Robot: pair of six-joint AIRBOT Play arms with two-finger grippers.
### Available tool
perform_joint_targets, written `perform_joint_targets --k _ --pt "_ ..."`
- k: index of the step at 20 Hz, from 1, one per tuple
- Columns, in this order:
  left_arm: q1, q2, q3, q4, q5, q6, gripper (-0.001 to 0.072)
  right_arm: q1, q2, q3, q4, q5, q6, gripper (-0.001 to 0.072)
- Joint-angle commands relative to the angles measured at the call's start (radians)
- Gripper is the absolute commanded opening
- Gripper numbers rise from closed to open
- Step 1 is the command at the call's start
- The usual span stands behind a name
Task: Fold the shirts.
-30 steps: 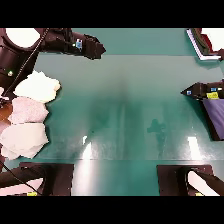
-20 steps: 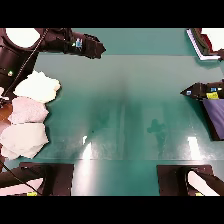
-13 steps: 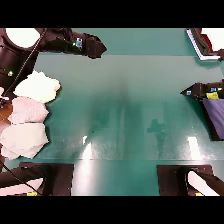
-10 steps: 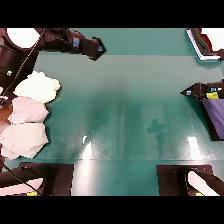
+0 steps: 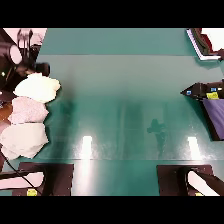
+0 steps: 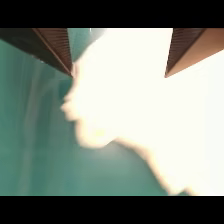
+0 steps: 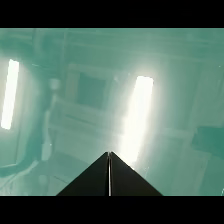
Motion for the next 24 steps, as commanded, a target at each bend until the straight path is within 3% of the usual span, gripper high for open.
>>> perform_joint_targets --k 1,7,8,9,10,13,17,24 --pt "0.118 -0.063 -0.149 0.024 0.091 -0.021 0.0663 0.001 0.0 -0.001 0.0 0.0 0.0 0.0014" --pt "0.137 -0.117 -0.146 -0.013 0.188 -0.019 0.0659 0.001 0.0 0.0 0.0 0.0 0.0 0.0014" --pt "0.137 -0.117 -0.14 -0.026 0.19 -0.019 0.0503 0.001 0.0 0.0 0.0 -0.001 0.0 0.0014" --pt "0.137 -0.117 -0.13 -0.029 0.177 -0.016 0.0185 0.001 0.0 0.0 0.0 0.0 0.0 0.0014" --pt "0.137 -0.114 -0.122 -0.032 0.169 -0.016 0.0037 0.001 0.0 0.0 0.001 0.0 0.0 0.0014" --pt "0.137 -0.092 -0.042 -0.052 0.065 -0.007 0.0024 0.001 0.0 0.0 0.01 0.0 0.0 0.0014" --pt "0.091 0.06 0.134 -0.073 -0.034 0.097 0.0023 0.001 0.0 0.084 0.008 -0.01 0.0 0.0014" --pt "-0.213 0.348 0.484 -0.212 -0.348 0.227 0.0023 0.001 0.0 0.357 0.008 -0.119 0.0 0.0014"
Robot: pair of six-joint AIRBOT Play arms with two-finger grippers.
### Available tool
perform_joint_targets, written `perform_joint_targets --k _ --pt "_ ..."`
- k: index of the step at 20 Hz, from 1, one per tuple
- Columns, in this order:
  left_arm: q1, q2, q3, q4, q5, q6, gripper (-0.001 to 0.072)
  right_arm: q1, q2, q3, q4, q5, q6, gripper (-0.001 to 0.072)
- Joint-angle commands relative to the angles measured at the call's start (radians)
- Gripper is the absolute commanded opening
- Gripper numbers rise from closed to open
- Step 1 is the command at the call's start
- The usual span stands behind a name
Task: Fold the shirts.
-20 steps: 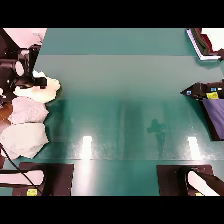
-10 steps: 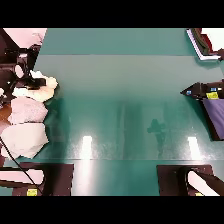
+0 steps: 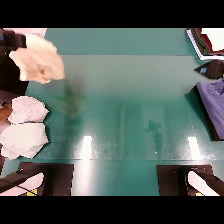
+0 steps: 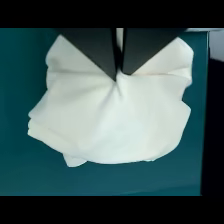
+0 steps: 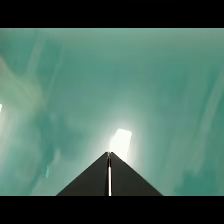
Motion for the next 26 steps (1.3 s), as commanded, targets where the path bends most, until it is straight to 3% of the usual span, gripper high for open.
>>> perform_joint_targets --k 1,7,12,13,14,17,21,26 --pt "-0.169 0.115 0.153 -0.077 -0.165 0.053 0.0023 0.001 0.0 0.134 -0.001 -0.05 0.0 0.0014" --pt "-0.476 0.07 0.175 -0.11 -0.246 0.045 0.0023 0.001 0.0 0.226 0.0 -0.044 0.0 0.0014" --pt "-0.608 -0.129 0.06 -0.32 -0.174 0.058 0.0035 0.001 0.0 0.225 -0.002 0.03 0.0 0.0014" --pt "-0.623 -0.174 0.035 -0.32 -0.138 0.07 0.0322 0.001 0.0 0.225 -0.002 0.04 0.0 0.0014" --pt "-0.626 -0.224 0.018 -0.319 -0.101 0.079 0.0689 0.001 0.0 0.225 -0.003 0.051 0.0 0.0014" --pt "-0.57 -0.305 0.016 -0.27 -0.132 0.079 0.0712 0.001 0.0 0.225 -0.009 0.072 0.0 0.0014" --pt "-0.338 -0.253 0.007 -0.21 -0.213 0.042 0.0711 0.001 0.0 0.225 -0.009 0.077 0.0 0.0014" --pt "-0.069 -0.2 -0.282 -0.441 -0.123 0.079 0.0712 0.001 0.0 0.225 -0.009 0.08 0.0 0.0014"
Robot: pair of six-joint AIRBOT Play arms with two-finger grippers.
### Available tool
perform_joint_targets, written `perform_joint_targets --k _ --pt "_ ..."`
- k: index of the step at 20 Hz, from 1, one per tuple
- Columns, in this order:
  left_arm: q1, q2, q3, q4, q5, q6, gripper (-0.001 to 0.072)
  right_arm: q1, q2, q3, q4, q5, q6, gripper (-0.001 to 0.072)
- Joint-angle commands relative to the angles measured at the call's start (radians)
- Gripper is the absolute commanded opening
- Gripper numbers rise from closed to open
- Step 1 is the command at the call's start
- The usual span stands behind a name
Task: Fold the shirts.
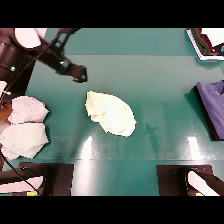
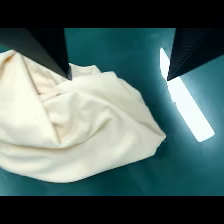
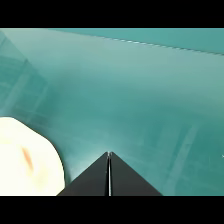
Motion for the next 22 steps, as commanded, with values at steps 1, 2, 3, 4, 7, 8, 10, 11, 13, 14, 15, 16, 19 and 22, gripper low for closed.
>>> perform_joint_targets --k 1,2,3,4,7,8,10,11,13,14,15,16,19,22 --pt "0.154 0.015 -0.224 -0.214 0.088 0.059 0.0712 0.0 0.0 0.001 0.0 0.004 0.0 0.0014" --pt "0.165 0.013 -0.295 -0.283 0.135 0.087 0.0711 0.0 -0.001 0.001 0.0 0.004 0.0 0.0014" --pt "0.168 0.009 -0.357 -0.342 0.183 0.108 0.0712 0.001 -0.003 0.001 0.0 0.003 0.0 0.0014" --pt "0.167 -0.001 -0.414 -0.392 0.231 0.126 0.0712 0.001 -0.006 0.0 0.0 0.003 0.0 0.0014" --pt "0.15 -0.067 -0.494 -0.48 0.309 0.152 0.0711 0.001 -0.008 -0.038 0.001 0.005 0.0 0.0014" --pt "0.142 -0.096 -0.494 -0.513 0.325 0.165 0.0711 0.001 -0.008 -0.059 0.002 0.006 0.0 0.0014" --pt "0.127 -0.137 -0.494 -0.592 0.375 0.192 0.0711 0.001 -0.008 -0.105 0.001 0.009 0.001 0.0014" --pt "0.116 -0.148 -0.494 -0.602 0.403 0.191 0.0711 0.001 -0.008 -0.127 0.002 0.01 0.0 0.0014" --pt "0.099 -0.161 -0.494 -0.597 0.455 0.19 0.0711 0.001 -0.008 -0.169 0.008 0.017 0.001 0.0014" --pt "0.099 -0.161 -0.494 -0.6 0.479 0.19 0.071 0.001 -0.008 -0.189 0.009 0.02 0.001 0.0014" --pt "0.099 -0.161 -0.489 -0.613 0.503 0.189 0.0706 0.001 -0.008 -0.209 0.008 0.026 0.011 0.0014" --pt "0.099 -0.161 -0.479 -0.617 0.517 0.192 0.0506 0.002 -0.008 -0.233 0.009 0.031 0.031 0.0014" --pt "0.099 -0.161 -0.436 -0.619 0.526 0.205 0.004 0.048 0.007 -0.324 0.008 0.026 0.045 0.0014" --pt "0.101 -0.158 -0.366 -0.598 0.459 0.207 0.0024 0.149 0.034 -0.46 0.008 -0.019 0.045 0.0015"
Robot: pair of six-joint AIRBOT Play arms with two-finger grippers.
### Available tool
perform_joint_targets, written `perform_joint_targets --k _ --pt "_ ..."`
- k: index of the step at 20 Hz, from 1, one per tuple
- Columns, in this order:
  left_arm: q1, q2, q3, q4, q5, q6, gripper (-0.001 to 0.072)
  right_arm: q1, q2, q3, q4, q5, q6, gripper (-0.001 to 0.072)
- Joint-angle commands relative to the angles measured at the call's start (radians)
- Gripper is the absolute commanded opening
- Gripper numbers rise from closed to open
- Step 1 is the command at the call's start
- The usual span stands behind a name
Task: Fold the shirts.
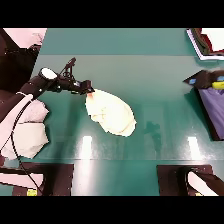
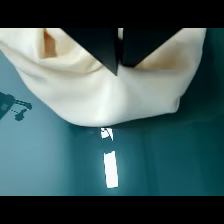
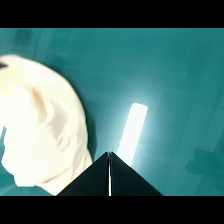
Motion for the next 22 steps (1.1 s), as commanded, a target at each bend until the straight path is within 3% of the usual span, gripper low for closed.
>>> perform_joint_targets --k 1,3,4,7,10,13,15,16,18,19,22 --pt "0.001 0.004 0.079 0.029 -0.064 0.008 0.0023 0.106 0.025 -0.157 0.0 -0.048 0.01 0.0036" --pt "0.001 0.004 0.139 0.058 -0.144 0.009 0.0024 0.181 0.017 -0.265 0.0 -0.097 0.06 0.0465" --pt "0.001 0.004 0.161 0.075 -0.175 0.009 0.0023 0.22 -0.002 -0.32 0.002 -0.12 0.089 0.0537" --pt "0.001 0.004 0.185 0.079 -0.222 0.009 0.0023 0.337 -0.107 -0.449 0.112 -0.206 0.065 0.0537" --pt "0.001 0.004 0.185 0.08 -0.239 0.008 0.0024 0.442 -0.237 -0.509 0.293 -0.337 -0.046 0.0537" --pt "0.001 0.004 0.185 0.08 -0.251 0.008 0.0023 0.508 -0.34 -0.505 0.326 -0.394 -0.056 0.0535" --pt "0.001 0.004 0.185 0.08 -0.253 0.008 0.0023 0.526 -0.375 -0.505 0.339 -0.41 -0.057 0.0528" --pt "0.001 0.004 0.185 0.08 -0.253 0.008 0.0023 0.533 -0.381 -0.506 0.34 -0.42 -0.058 0.0451" --pt "0.001 0.004 0.185 0.08 -0.259 0.008 0.0024 0.533 -0.372 -0.505 0.338 -0.439 -0.077 0.0126" --pt "0.001 0.005 0.185 0.08 -0.266 0.009 0.0023 0.531 -0.351 -0.505 0.333 -0.452 -0.097 0.0013" --pt "0.016 0.024 0.257 0.13 -0.333 0.008 0.0023 0.458 -0.216 -0.505 0.329 -0.479 -0.107 0.0011"
